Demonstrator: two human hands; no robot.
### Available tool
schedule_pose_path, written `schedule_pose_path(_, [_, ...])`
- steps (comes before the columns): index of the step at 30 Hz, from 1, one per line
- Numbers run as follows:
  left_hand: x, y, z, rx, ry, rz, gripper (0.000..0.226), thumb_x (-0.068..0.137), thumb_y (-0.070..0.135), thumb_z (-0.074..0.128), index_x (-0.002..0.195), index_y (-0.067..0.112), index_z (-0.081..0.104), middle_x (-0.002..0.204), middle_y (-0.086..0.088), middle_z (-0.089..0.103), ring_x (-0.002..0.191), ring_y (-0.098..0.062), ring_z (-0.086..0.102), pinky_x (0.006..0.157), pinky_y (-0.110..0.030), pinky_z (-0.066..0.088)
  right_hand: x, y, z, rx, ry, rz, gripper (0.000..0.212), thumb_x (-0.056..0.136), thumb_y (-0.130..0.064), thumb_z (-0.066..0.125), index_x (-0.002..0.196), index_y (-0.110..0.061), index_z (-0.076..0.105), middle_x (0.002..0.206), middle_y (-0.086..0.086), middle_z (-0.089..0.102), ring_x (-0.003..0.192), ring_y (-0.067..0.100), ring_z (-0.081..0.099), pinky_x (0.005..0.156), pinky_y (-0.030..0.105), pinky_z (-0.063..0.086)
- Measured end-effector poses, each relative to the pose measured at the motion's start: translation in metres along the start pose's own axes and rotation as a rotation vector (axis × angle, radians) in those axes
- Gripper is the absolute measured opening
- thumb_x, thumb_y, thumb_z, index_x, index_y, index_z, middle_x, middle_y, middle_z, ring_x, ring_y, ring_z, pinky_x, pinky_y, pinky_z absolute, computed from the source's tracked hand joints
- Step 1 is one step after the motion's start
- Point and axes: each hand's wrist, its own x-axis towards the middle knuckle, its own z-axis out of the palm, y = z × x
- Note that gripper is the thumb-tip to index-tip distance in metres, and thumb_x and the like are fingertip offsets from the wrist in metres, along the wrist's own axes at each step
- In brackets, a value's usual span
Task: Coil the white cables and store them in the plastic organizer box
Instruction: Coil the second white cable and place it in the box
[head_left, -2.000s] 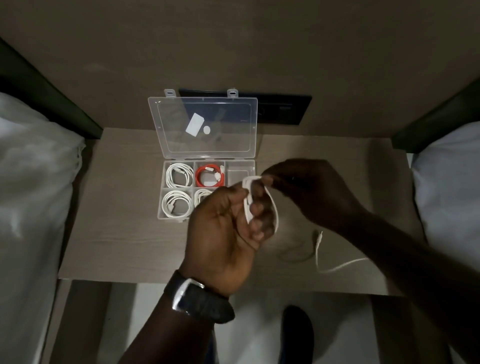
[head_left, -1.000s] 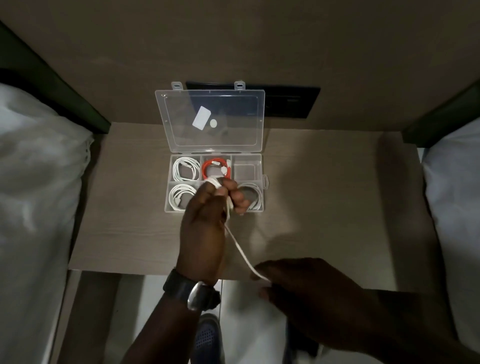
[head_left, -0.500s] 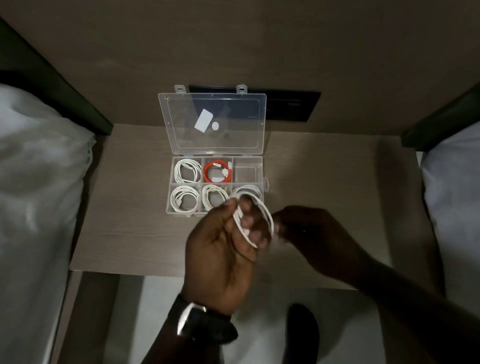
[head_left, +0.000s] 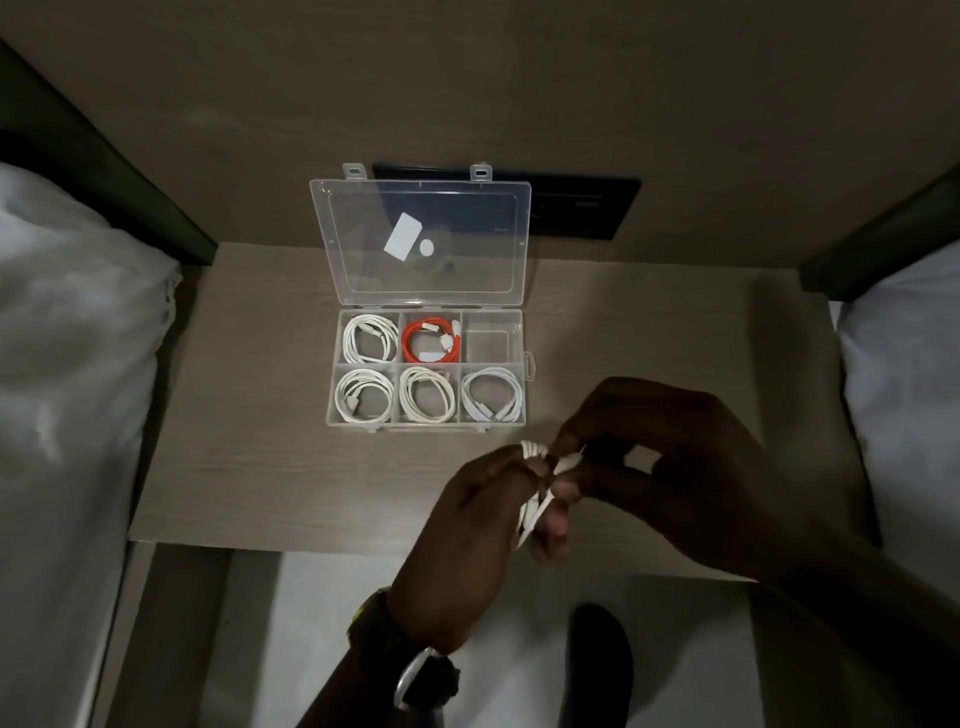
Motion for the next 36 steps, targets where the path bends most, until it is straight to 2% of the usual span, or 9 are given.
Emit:
schedule_pose_path(1, [-0.001, 0.001, 0.001, -0.072, -0.026, -0.040, 0.025, 0.084, 0.021, 0.047, 0.066, 0.015, 0.064, 0.056, 0.000, 0.053, 0.052, -0.015, 0.046, 0.051, -0.027, 0.040, 0.003, 0.003, 0.002, 0.082, 0.017, 0.023, 0.015, 0.078, -0.017, 0.081, 0.091, -0.021, 0.073, 0.086, -0.006, 0.065, 0.075, 0.015, 0.067, 0.066, 0.038, 0.055])
schedule_pose_path(5, [-0.002, 0.005, -0.005, -0.374, -0.194, -0.160, 0.009, 0.072, 0.016, 0.049, 0.072, 0.013, 0.058, 0.057, 0.003, 0.049, 0.047, -0.009, 0.036, 0.045, -0.023, 0.024, 0.006, 0.007, 0.019, 0.639, -0.057, 0.242, 0.010, 0.080, -0.012, 0.076, 0.084, -0.008, 0.068, 0.102, 0.008, 0.067, 0.097, 0.020, 0.068, 0.083, 0.030, 0.055])
schedule_pose_path(7, [-0.002, 0.006, -0.011, -0.429, -0.291, -0.201, 0.009, 0.071, 0.017, 0.047, 0.073, 0.013, 0.056, 0.058, 0.003, 0.050, 0.048, -0.008, 0.036, 0.047, -0.024, 0.021, 0.007, 0.005, 0.024, 0.876, -0.161, 0.343, 0.010, 0.083, -0.011, 0.069, 0.089, -0.004, 0.064, 0.094, 0.012, 0.069, 0.085, 0.022, 0.068, 0.077, 0.028, 0.055])
schedule_pose_path(13, [0.006, 0.013, -0.020, -0.313, -0.280, -0.131, 0.005, 0.080, 0.006, 0.050, 0.077, 0.004, 0.054, 0.066, -0.004, 0.055, 0.056, -0.017, 0.049, 0.050, -0.029, 0.044, 0.024, 0.002, 0.018, 0.750, -0.147, 0.353, 0.023, 0.081, -0.012, 0.070, 0.099, 0.003, 0.068, 0.084, 0.023, 0.071, 0.076, 0.023, 0.068, 0.072, 0.027, 0.056])
schedule_pose_path(16, [0.010, 0.018, -0.022, -0.259, -0.272, -0.097, 0.020, 0.085, 0.006, 0.048, 0.074, 0.008, 0.065, 0.064, -0.007, 0.061, 0.058, -0.023, 0.058, 0.057, -0.035, 0.054, 0.031, 0.003, 0.015, 0.829, -0.156, 0.334, 0.015, 0.087, 0.000, 0.065, 0.099, 0.009, 0.063, 0.068, 0.007, 0.070, 0.061, 0.017, 0.068, 0.062, 0.027, 0.055])
schedule_pose_path(20, [0.016, 0.019, -0.018, -0.098, -0.182, 0.011, 0.022, 0.084, 0.006, 0.046, 0.070, 0.003, 0.062, 0.067, -0.023, 0.055, 0.067, -0.029, 0.064, 0.069, -0.033, 0.053, 0.034, 0.001, 0.014, 0.950, -0.148, 0.312, 0.015, 0.084, -0.004, 0.066, 0.093, 0.006, 0.059, 0.068, 0.022, 0.062, 0.054, 0.032, 0.061, 0.047, 0.033, 0.050])
schedule_pose_path(23, [0.019, 0.015, -0.014, -0.006, -0.092, 0.098, 0.025, 0.083, 0.006, 0.043, 0.066, 0.006, 0.060, 0.063, -0.013, 0.060, 0.074, -0.029, 0.066, 0.074, -0.031, 0.052, 0.037, 0.002, 0.016, 0.867, -0.075, 0.244, 0.018, 0.083, -0.006, 0.070, 0.086, 0.008, 0.058, 0.071, 0.028, 0.061, 0.051, 0.041, 0.057, 0.046, 0.036, 0.045])
schedule_pose_path(28, [0.019, 0.012, -0.009, -0.063, 0.056, 0.184, 0.028, 0.084, 0.012, 0.044, 0.067, 0.013, 0.066, 0.051, 0.000, 0.050, 0.051, -0.023, 0.056, 0.053, -0.034, 0.042, 0.041, 0.005, 0.021, 0.963, -0.042, 0.183, 0.012, 0.089, -0.004, 0.062, 0.092, 0.006, 0.059, 0.069, 0.025, 0.059, 0.056, 0.038, 0.061, 0.053, 0.035, 0.051])
schedule_pose_path(36, [0.021, 0.021, -0.012, -0.114, -0.041, 0.170, 0.028, 0.079, 0.007, 0.040, 0.068, 0.013, 0.066, 0.052, -0.004, 0.052, 0.055, -0.028, 0.060, 0.058, -0.035, 0.048, 0.040, 0.009, 0.019, 1.066, -0.112, 0.076, 0.010, 0.085, -0.004, 0.063, 0.090, 0.004, 0.058, 0.083, 0.034, 0.056, 0.053, 0.049, 0.057, 0.048, 0.033, 0.048])
